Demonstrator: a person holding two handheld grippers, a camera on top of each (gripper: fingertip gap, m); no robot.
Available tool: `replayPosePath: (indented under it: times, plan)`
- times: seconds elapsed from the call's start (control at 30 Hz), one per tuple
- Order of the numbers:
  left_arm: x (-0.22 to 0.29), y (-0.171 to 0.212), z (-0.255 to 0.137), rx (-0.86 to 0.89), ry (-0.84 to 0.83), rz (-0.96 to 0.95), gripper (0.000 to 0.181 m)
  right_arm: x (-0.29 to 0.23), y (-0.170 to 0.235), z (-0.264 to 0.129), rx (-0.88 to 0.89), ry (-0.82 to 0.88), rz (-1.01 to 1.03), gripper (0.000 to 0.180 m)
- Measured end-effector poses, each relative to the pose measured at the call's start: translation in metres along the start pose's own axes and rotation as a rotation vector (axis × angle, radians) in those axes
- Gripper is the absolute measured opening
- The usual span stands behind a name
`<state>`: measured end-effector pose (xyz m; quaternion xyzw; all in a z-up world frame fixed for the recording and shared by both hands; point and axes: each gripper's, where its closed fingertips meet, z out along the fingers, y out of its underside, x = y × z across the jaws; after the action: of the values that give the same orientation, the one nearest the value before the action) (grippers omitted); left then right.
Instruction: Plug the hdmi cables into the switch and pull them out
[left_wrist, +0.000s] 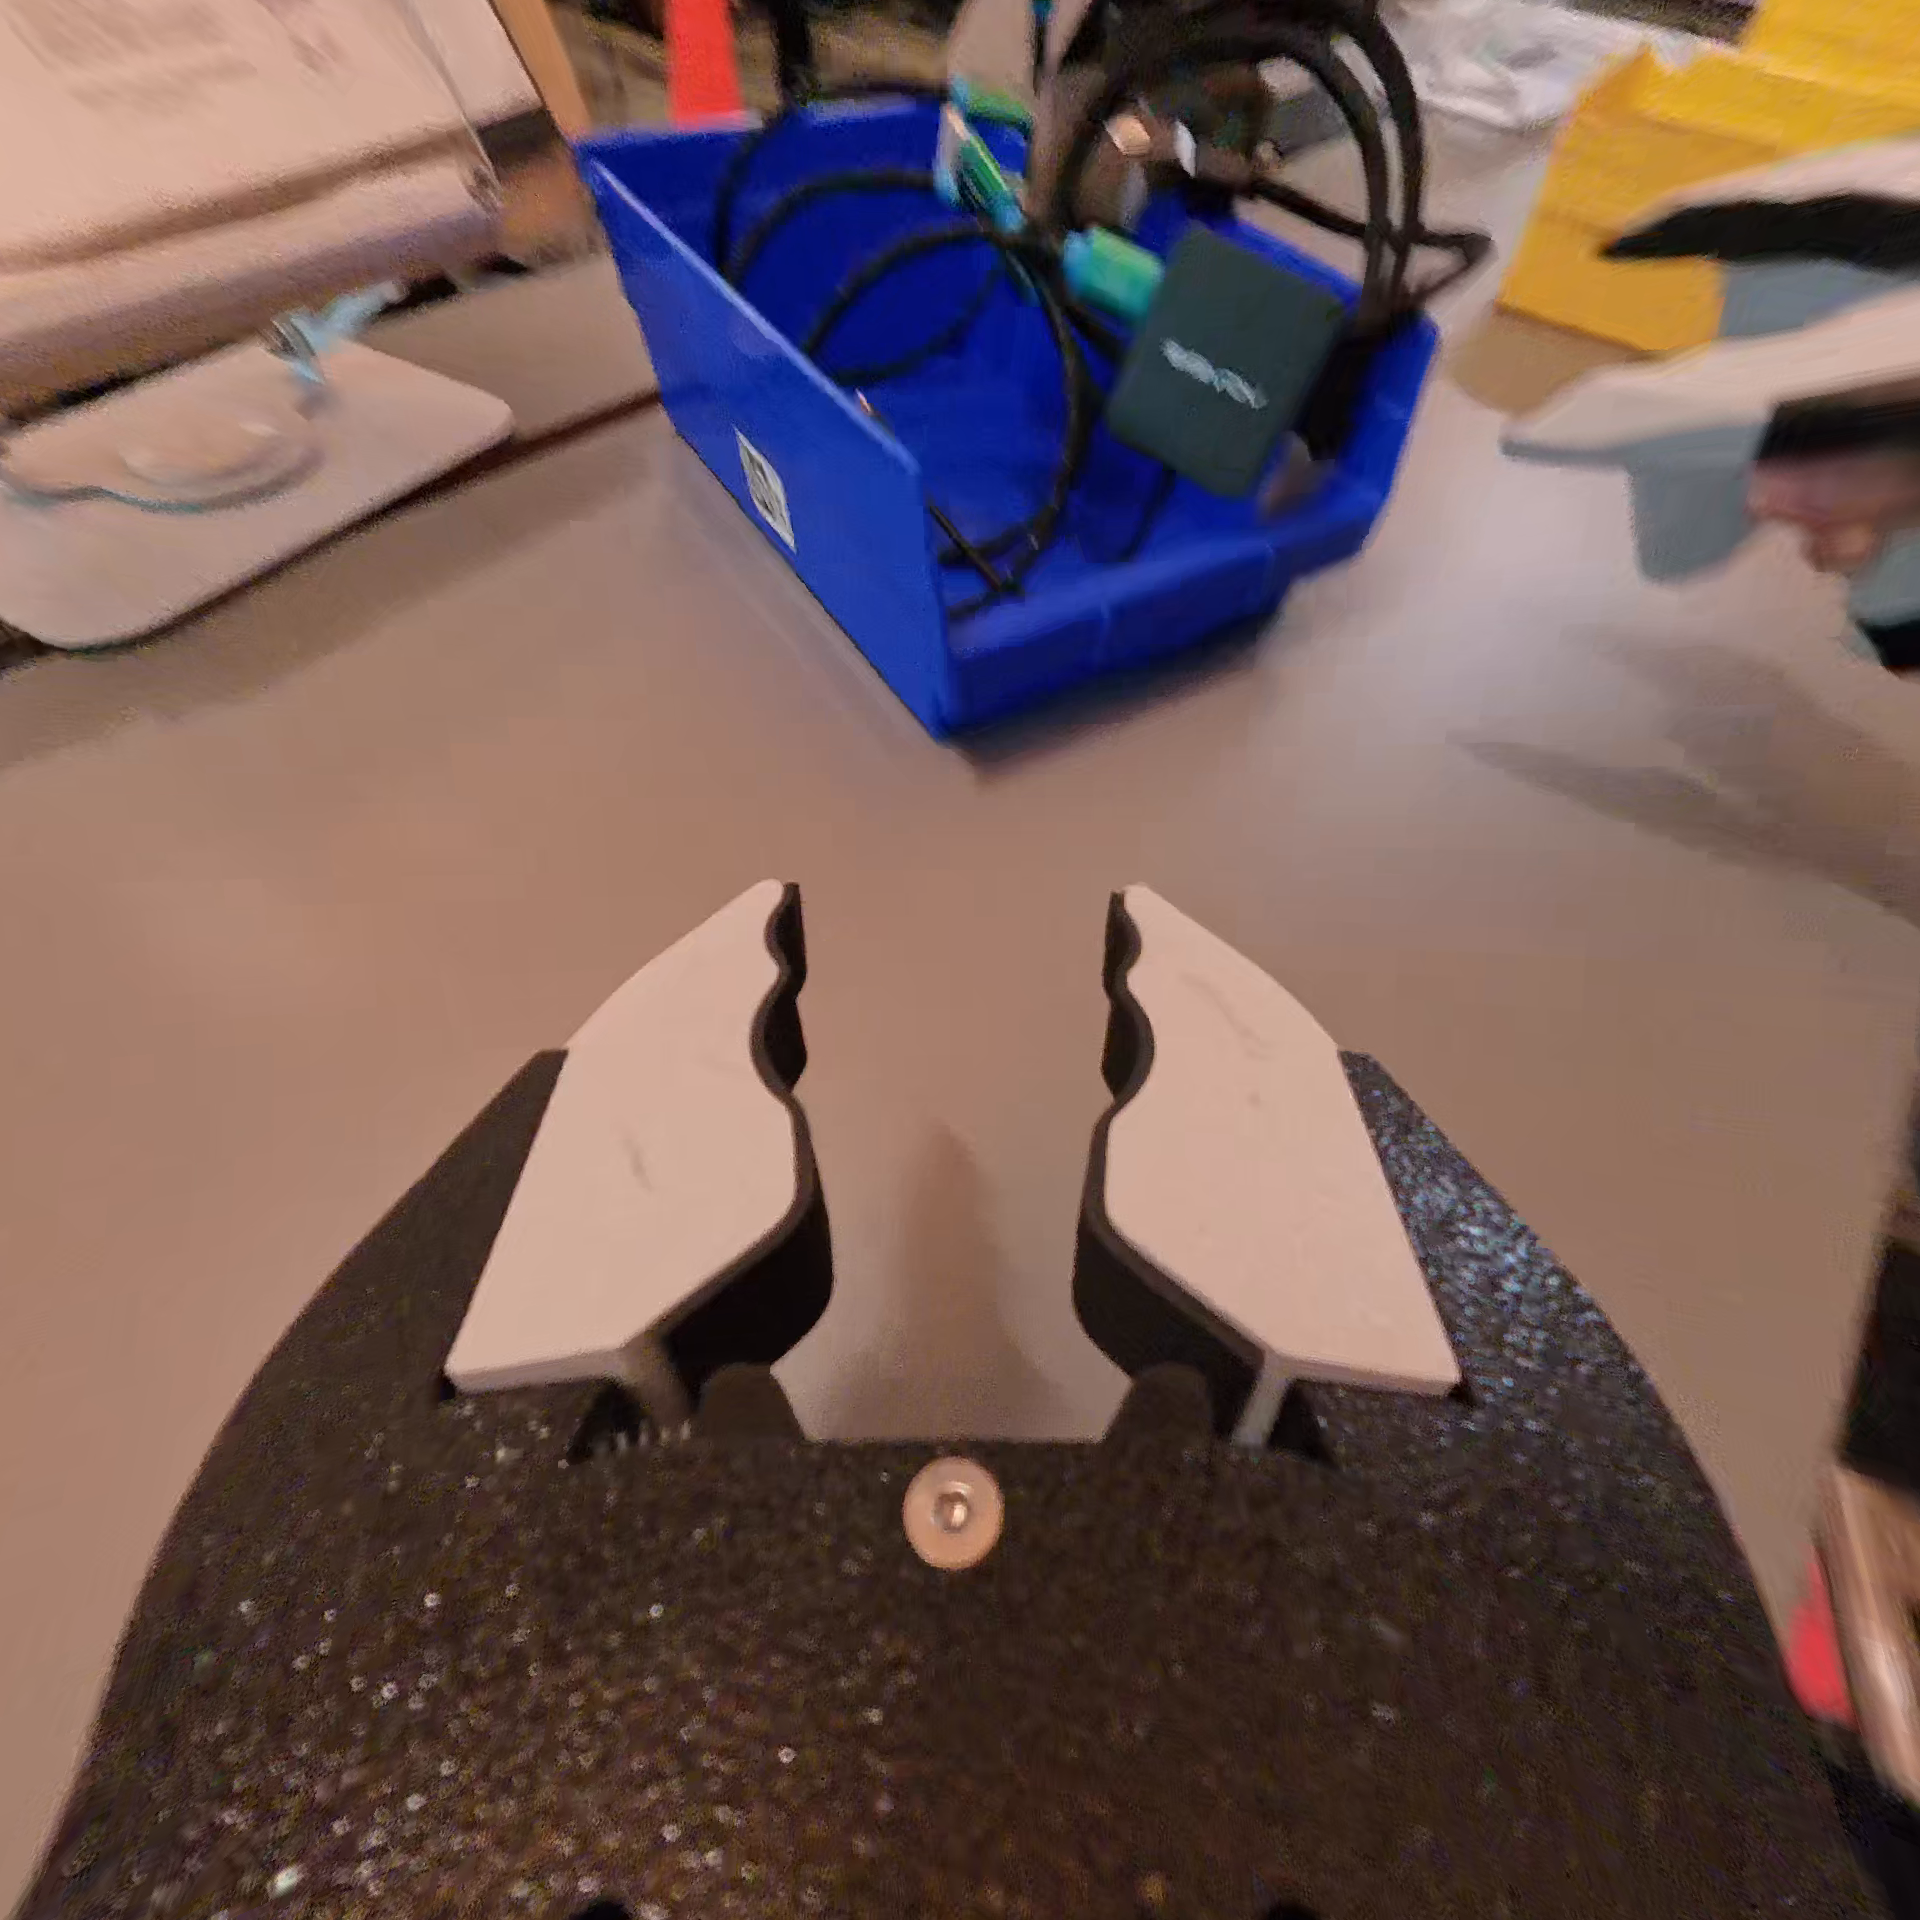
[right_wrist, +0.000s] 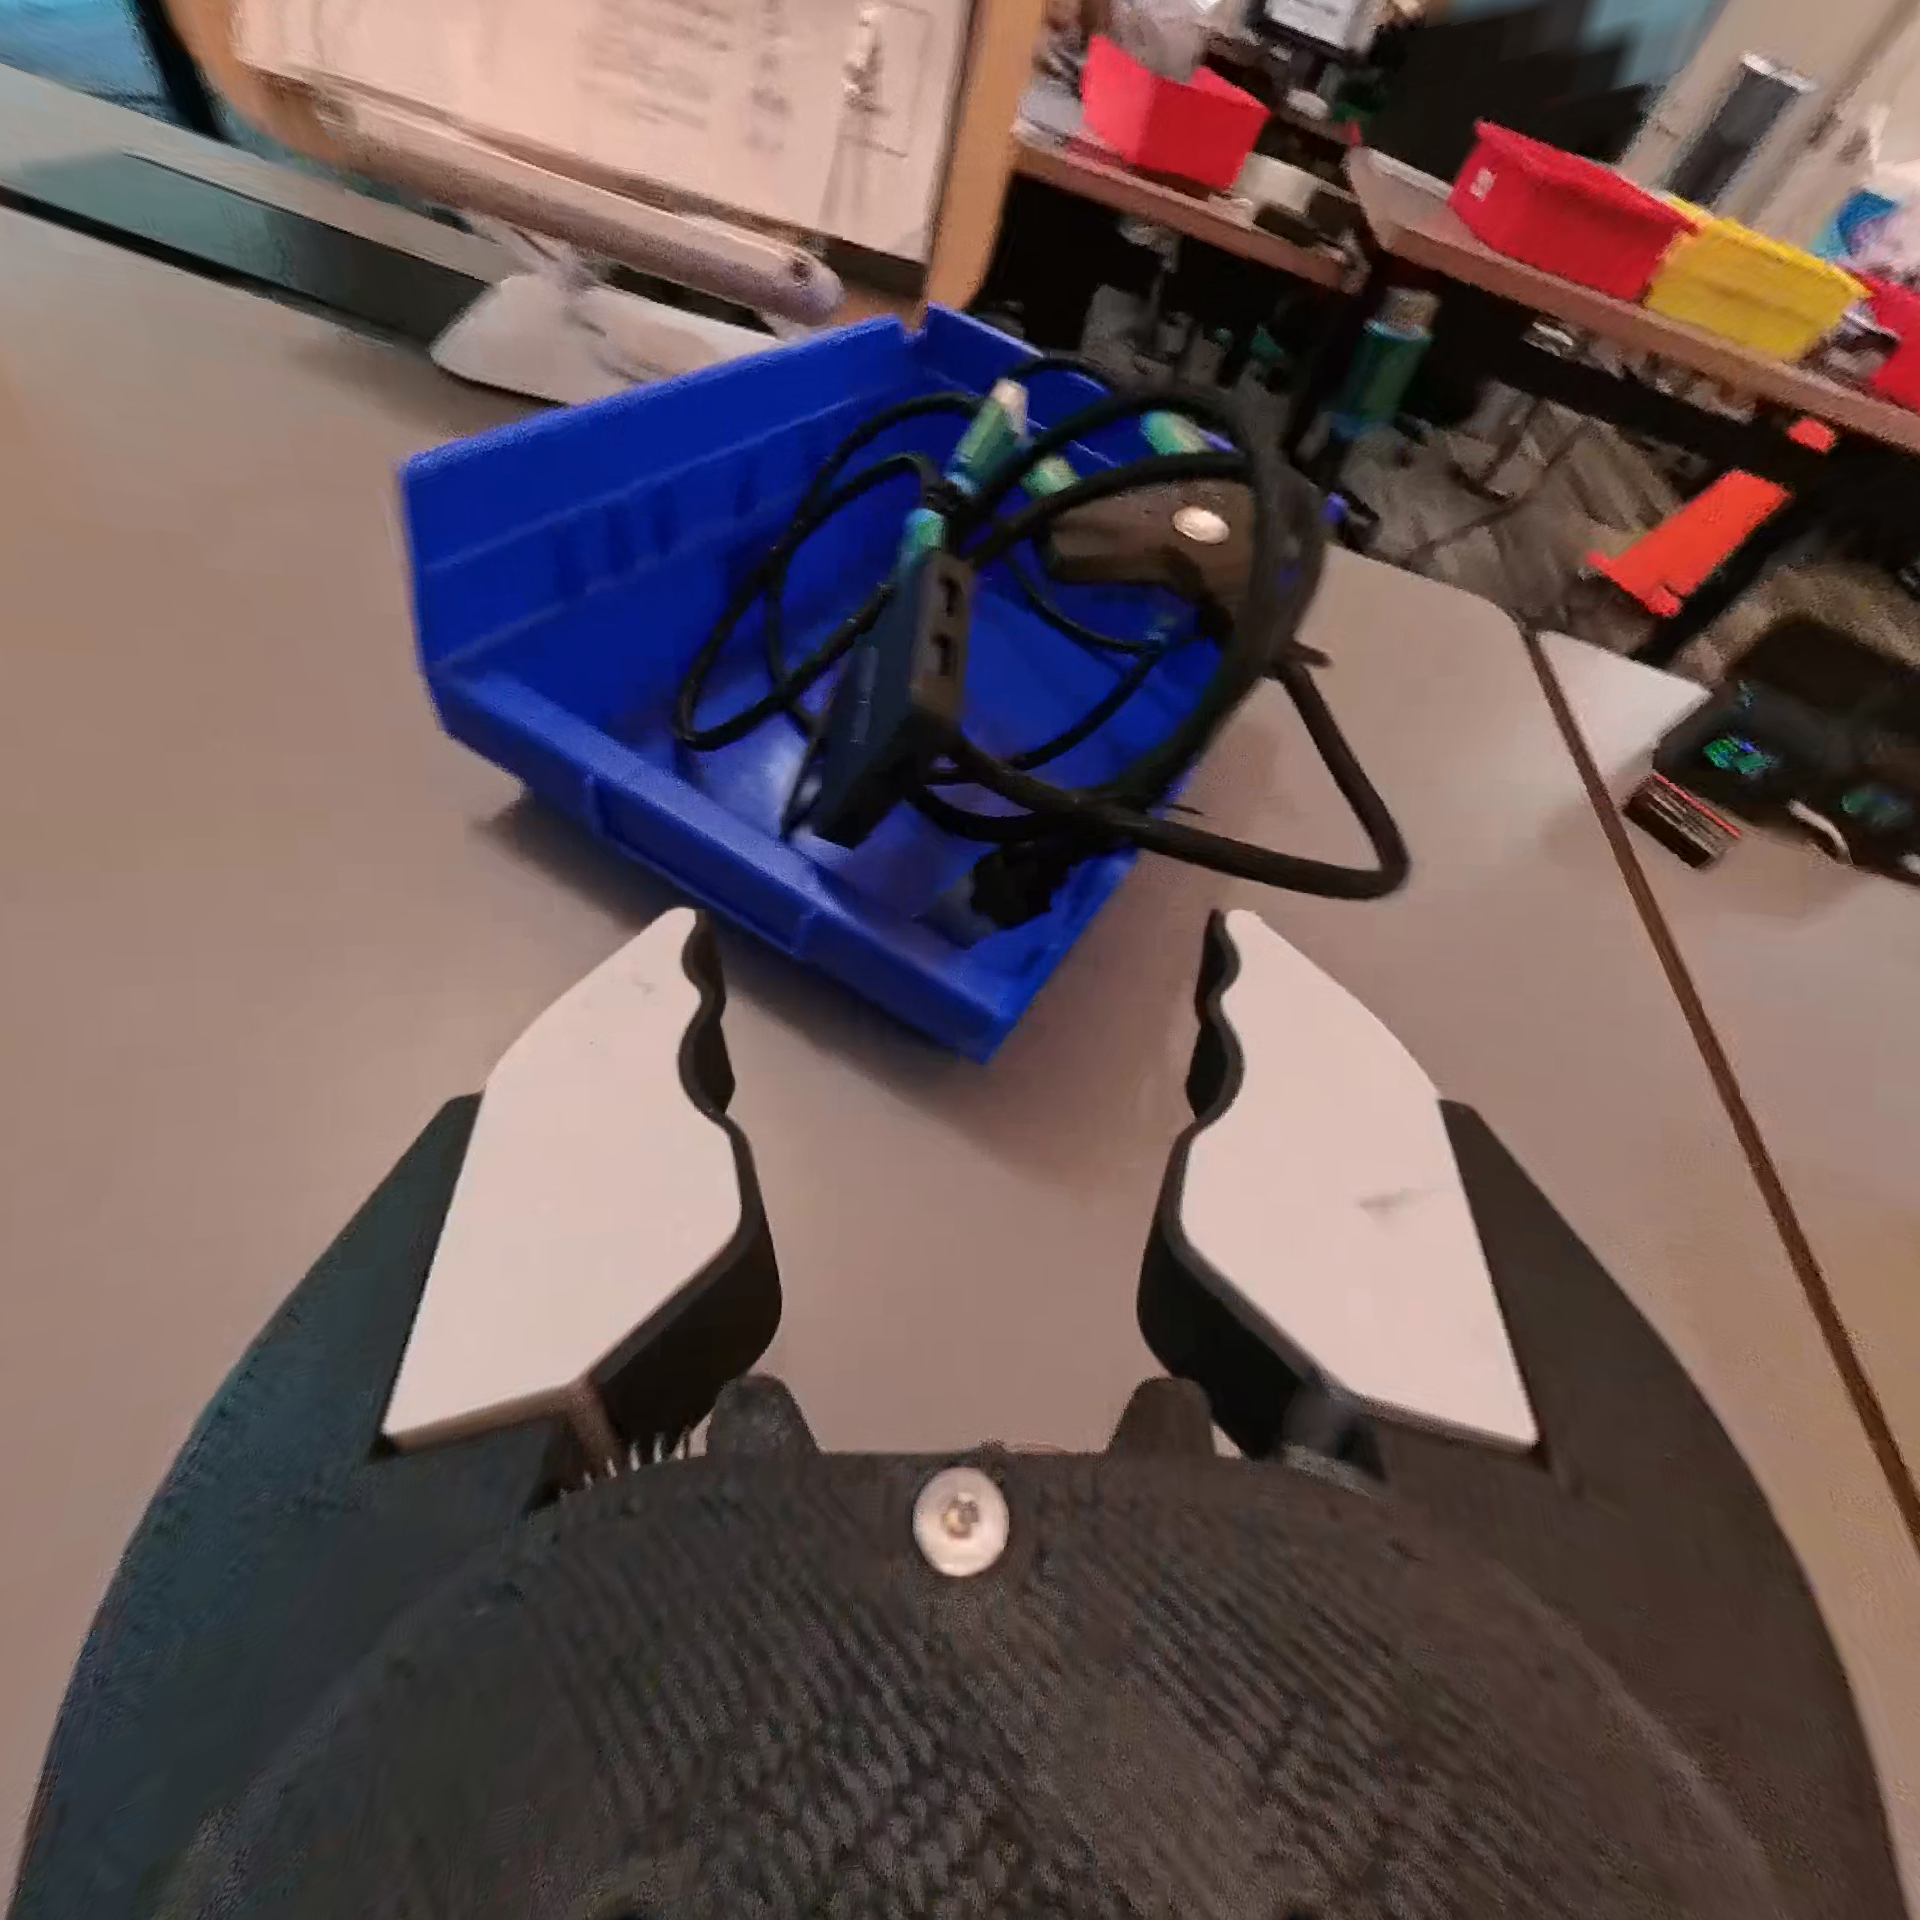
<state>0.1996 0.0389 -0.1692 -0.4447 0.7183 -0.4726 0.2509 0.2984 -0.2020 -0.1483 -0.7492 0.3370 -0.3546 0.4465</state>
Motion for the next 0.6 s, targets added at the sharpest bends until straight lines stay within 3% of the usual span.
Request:
replayPosePath:
  times: [0.07, 0.13, 0.23, 0.37, 0.47, 0.57, 0.6]
  plan:
    - [-0.004, -0.021, 0.028, 0.052, -0.068, -0.007, 0.060, 0.026, 0.004, -0.003, -0.020, 0.131, 0.032, 0.088]
    - [-0.006, -0.039, 0.056, 0.104, -0.124, 0.004, 0.067, 0.046, -0.001, -0.005, 0.075, 0.229, 0.106, 0.079]
    - [-0.007, -0.058, 0.092, 0.168, -0.179, 0.008, 0.062, 0.051, 0.009, 0.008, 0.097, 0.193, 0.189, 0.072]
    - [-0.010, -0.069, 0.130, 0.163, -0.214, -0.012, 0.058, 0.048, 0.019, 0.032, 0.097, 0.126, 0.247, 0.048]
    - [-0.012, -0.069, 0.147, 0.156, -0.222, -0.053, 0.043, 0.034, 0.021, 0.048, 0.089, 0.060, 0.249, 0.038]
    - [-0.021, -0.055, 0.155, 0.085, -0.283, -0.043, 0.010, 0.029, 0.024, 0.061, 0.078, 0.060, 0.203, 0.016]
    - [-0.024, -0.053, 0.154, 0.083, -0.298, -0.020, 0.008, 0.031, 0.023, 0.062, 0.077, 0.081, 0.205, 0.012]
